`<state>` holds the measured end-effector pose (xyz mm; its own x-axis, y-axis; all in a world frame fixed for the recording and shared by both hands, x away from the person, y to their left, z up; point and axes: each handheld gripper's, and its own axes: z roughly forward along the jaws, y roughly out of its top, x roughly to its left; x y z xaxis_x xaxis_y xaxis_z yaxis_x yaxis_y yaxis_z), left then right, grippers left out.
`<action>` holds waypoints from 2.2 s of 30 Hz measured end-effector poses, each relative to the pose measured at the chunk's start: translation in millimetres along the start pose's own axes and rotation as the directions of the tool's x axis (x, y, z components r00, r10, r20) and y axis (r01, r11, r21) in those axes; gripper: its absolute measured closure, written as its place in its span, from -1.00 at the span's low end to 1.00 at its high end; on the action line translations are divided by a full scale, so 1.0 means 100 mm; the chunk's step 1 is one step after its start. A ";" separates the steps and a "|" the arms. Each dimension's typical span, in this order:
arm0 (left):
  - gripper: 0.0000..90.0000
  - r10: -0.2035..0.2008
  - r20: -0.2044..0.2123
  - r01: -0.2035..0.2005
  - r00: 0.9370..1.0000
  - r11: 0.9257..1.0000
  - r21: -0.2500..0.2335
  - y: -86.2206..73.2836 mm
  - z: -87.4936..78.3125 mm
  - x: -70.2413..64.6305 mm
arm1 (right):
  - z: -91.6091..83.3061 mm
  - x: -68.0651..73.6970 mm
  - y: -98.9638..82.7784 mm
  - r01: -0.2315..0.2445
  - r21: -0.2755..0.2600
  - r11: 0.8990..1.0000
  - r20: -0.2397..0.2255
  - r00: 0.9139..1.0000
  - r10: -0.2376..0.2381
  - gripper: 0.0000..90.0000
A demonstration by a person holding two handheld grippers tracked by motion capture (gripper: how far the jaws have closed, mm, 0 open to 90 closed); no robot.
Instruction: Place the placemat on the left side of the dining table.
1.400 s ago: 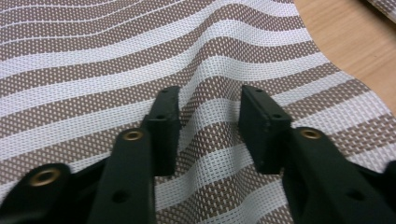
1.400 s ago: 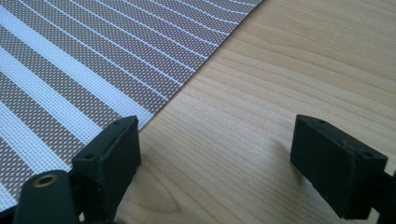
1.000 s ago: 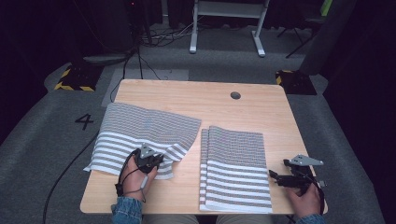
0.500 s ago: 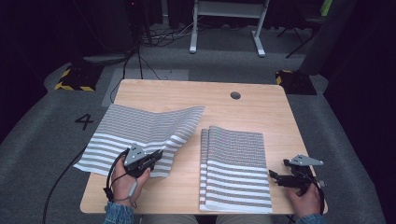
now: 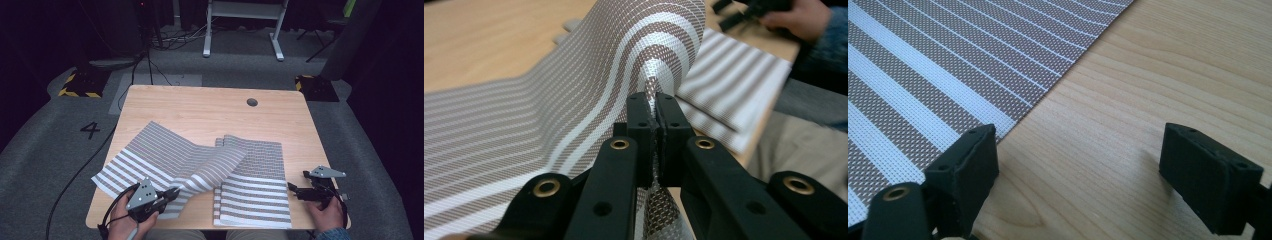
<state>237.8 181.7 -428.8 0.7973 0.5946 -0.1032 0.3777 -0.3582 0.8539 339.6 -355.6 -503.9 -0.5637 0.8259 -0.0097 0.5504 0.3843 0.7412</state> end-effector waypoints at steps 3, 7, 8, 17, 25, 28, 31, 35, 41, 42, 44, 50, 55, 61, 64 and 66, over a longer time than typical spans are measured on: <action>0.62 -0.022 0.057 0.020 0.998 0.999 0.038 -0.05 -0.02 -0.03 | 0.00 0.00 0.00 0.001 0.000 1.000 -0.002 1.000 -0.001 -0.64; 0.01 -0.067 0.053 0.060 0.996 0.990 0.128 -0.15 -0.06 -0.08 | 0.00 0.00 0.00 0.003 0.000 1.000 -0.005 1.000 -0.003 -0.64; -0.06 -0.104 -0.010 0.105 0.994 0.988 0.114 -0.18 -0.08 -0.06 | 0.00 0.00 0.00 0.004 -0.001 1.000 -0.006 1.000 -0.004 -0.64; -0.16 -0.307 -0.415 0.374 0.857 0.923 0.090 -0.42 -0.18 0.22 | 0.00 0.00 0.00 0.012 -0.001 1.000 -0.011 1.000 -0.012 -0.64; -0.25 -0.340 -0.580 0.463 0.740 0.884 0.072 -0.60 -0.17 0.45 | 0.00 0.01 0.00 0.014 -0.001 1.000 -0.016 1.000 -0.014 -0.64; -0.30 -0.347 -0.605 0.499 0.717 0.861 0.097 -0.68 -0.11 0.52 | 0.00 0.01 0.00 0.015 -0.001 1.000 -0.017 1.000 -0.015 -0.64; -0.37 -0.363 -0.606 0.530 0.708 0.840 0.117 -0.70 -0.07 0.54 | 0.00 0.01 0.00 0.018 0.000 1.000 -0.017 1.000 -0.018 -0.65; -0.48 -0.344 -0.625 0.529 0.701 0.839 0.131 -0.67 0.00 0.52 | 0.00 0.01 0.00 0.016 0.001 1.000 -0.020 1.000 -0.016 -0.65; -0.47 -0.340 -0.614 0.525 0.712 0.839 0.144 -0.63 0.04 0.58 | 0.00 0.01 0.00 0.017 0.000 1.000 -0.021 1.000 -0.017 -0.65; -0.46 -0.339 -0.611 0.520 0.716 0.842 0.143 -0.61 0.07 0.61 | 0.00 0.01 0.00 0.017 0.001 1.000 -0.021 1.000 -0.017 -0.65; -0.42 -0.327 -0.599 0.500 0.731 0.854 0.144 -0.60 0.10 0.65 | 0.00 0.01 0.00 0.019 0.000 1.000 -0.020 1.000 -0.019 -0.65; 0.18 -0.305 -0.575 0.467 0.759 0.871 0.153 -0.55 0.13 0.70 | 0.00 0.01 0.00 0.017 0.000 1.000 -0.021 1.000 -0.017 -0.65; 0.63 -0.282 -0.536 0.430 0.796 0.887 0.170 -0.52 0.16 0.72 | 0.00 0.01 0.00 0.019 0.000 1.000 -0.020 1.000 -0.019 -0.65; 0.88 -0.270 -0.497 0.402 0.825 0.898 0.178 -0.50 0.15 0.72 | 0.00 0.01 0.00 0.017 0.000 1.000 -0.021 1.000 -0.017 -0.65; 0.89 -0.232 -0.488 0.346 0.841 0.925 0.157 -0.42 0.09 0.71 | 0.00 0.01 0.00 0.017 0.000 1.000 -0.021 1.000 -0.017 -0.65; 0.90 -0.200 -0.471 0.297 0.859 0.944 0.142 -0.35 0.02 0.70 | 0.00 0.01 0.00 0.018 0.000 1.000 -0.021 1.000 -0.018 -0.65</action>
<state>281.4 235.0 -466.7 0.3880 0.9214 -0.0191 0.6603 -0.2635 0.7033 339.1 -354.9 -503.8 -0.5861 0.8102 -0.0086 0.5404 0.3988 0.7408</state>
